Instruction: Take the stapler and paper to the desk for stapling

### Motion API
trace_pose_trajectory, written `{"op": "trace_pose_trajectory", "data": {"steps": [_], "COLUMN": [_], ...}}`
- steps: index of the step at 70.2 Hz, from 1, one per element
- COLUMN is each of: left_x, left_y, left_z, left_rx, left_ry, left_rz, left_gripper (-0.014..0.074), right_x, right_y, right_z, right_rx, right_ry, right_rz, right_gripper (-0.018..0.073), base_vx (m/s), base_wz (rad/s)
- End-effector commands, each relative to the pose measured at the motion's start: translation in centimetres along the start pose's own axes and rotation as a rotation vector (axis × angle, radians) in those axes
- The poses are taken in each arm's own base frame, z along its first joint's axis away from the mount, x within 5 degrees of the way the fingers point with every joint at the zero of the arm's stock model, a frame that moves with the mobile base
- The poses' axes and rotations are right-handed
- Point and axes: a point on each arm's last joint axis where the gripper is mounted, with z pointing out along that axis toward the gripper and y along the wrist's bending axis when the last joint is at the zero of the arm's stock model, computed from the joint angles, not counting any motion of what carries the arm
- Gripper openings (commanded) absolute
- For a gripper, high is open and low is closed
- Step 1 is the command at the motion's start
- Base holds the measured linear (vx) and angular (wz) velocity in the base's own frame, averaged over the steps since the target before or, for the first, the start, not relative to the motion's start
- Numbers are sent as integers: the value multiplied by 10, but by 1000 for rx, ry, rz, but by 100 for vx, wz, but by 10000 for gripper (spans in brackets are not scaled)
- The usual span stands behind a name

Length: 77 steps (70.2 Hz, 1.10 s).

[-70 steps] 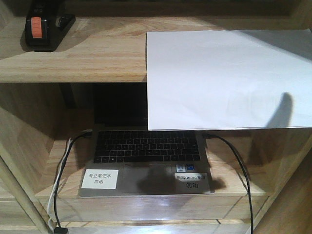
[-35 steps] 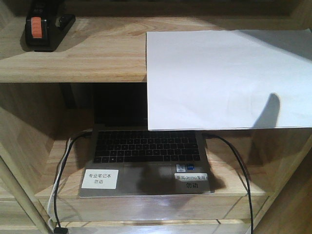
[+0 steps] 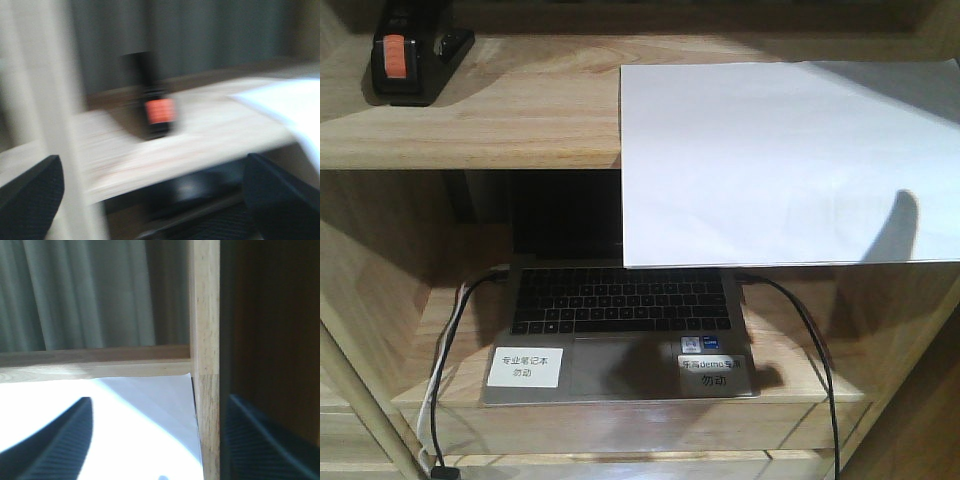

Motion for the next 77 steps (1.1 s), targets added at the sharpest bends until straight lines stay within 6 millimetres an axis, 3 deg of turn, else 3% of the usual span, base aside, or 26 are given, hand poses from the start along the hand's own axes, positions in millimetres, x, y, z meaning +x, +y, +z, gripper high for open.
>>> {"op": "trace_pose_trajectory", "data": {"steps": [1, 10, 22, 38, 48, 58, 77], "left_x": [-17, -20, -20, -22, -30, -53, -97], "left_y": [-4, -11, -21, -31, -39, -42, -31], "left_z": [-2, -3, 12, 42, 71, 100, 149], "left_rx": [81, 206, 310, 320, 314, 261, -4], "left_ry": [-125, -166, -137, -114, -107, -54, 6], "left_rz": [5, 23, 67, 68, 29, -24, -78], "left_gripper": [659, 650, 645, 639, 629, 627, 621], "right_x": [-15, -15, -15, -15, -15, -15, -15], "right_y": [0, 0, 0, 0, 0, 0, 0], "right_z": [0, 0, 0, 0, 0, 0, 0], "right_rx": [9, 9, 9, 9, 9, 9, 9], "right_ry": [-92, -92, -92, -92, -92, -92, -92], "right_rz": [-9, -9, -9, -9, -9, -9, -9], "right_gripper": [467, 452, 452, 452, 452, 452, 452], "base_vx": [0, 0, 0, 0, 0, 0, 0], "base_wz": [0, 0, 0, 0, 0, 0, 0]}}
